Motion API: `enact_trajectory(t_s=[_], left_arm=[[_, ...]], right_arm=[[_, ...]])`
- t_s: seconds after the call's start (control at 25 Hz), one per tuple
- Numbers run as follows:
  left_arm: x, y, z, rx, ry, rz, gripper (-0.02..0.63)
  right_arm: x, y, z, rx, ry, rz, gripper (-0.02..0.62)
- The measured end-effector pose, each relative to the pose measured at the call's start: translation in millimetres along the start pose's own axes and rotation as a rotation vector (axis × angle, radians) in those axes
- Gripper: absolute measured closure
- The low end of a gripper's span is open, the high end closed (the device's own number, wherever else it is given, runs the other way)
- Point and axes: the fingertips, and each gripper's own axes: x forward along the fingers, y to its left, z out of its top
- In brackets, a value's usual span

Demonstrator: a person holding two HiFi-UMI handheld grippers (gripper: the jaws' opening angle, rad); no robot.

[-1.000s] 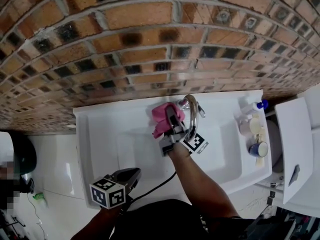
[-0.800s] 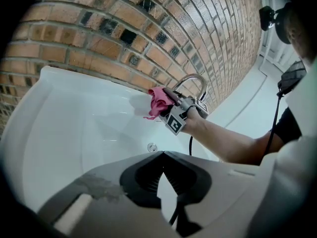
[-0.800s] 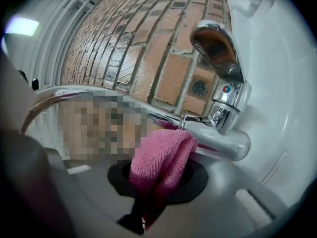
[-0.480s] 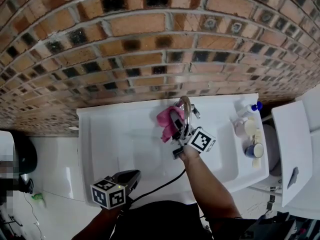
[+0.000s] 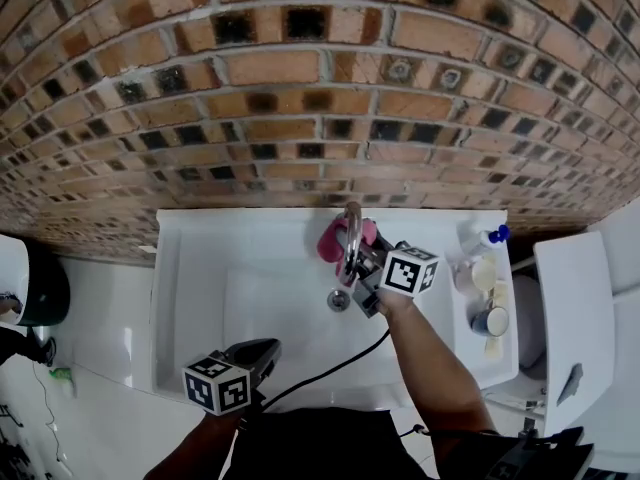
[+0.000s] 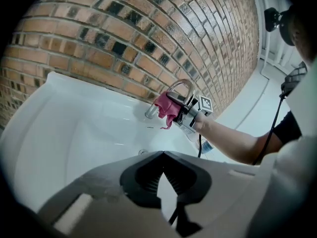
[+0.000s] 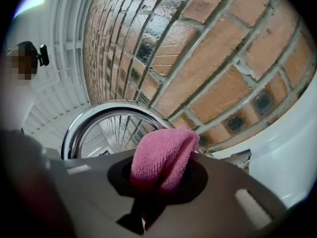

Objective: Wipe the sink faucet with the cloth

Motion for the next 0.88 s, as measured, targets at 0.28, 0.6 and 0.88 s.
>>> enact_trajectory(t_s=[0.28,0.6,0.88], left_arm=[[9.7,-34.5,-0.2,-0.027,-0.060,0.060,0.602],[9.4,-67.1,-11.4,-0.079,-0.141,0.144,0.601],[22.9,-98.5,-27.9,-0.101,-0.176,0.174,0.601]], right_arm=[[0.9,39.2,18.1,-0.154,0.096,0.191,0.528],[-23.1,65.4,13.9,-0.686,0.290,0.385,0.529],[-48.2,78.4,-11.5,-1.146,0.460,0.486,0.534]])
